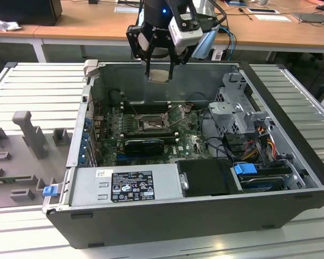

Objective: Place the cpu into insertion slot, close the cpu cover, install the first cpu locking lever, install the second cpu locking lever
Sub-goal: 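Place the cpu into insertion slot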

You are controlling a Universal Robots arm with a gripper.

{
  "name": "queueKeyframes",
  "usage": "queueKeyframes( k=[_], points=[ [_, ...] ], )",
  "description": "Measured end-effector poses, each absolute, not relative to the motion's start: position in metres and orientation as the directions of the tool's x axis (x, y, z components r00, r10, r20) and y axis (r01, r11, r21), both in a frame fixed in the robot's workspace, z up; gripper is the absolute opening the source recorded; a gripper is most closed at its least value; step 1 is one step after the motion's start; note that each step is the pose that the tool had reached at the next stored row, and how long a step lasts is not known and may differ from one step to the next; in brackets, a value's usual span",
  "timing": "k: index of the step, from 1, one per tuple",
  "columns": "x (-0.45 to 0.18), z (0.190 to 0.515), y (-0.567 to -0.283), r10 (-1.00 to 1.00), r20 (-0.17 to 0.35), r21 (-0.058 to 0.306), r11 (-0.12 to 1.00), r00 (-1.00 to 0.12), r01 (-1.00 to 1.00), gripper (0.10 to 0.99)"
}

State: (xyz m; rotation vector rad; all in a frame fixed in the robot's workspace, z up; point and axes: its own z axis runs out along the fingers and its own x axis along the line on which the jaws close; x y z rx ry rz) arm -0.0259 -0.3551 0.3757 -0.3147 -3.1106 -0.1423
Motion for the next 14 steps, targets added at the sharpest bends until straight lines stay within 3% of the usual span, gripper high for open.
queueKeyframes(
  k=[14],
  points=[
    [-0.0259, 0.3757, -0.3551, 0.237, 0.021, 0.089, 0.967, -0.971, 0.238, 0.529]
  ],
)
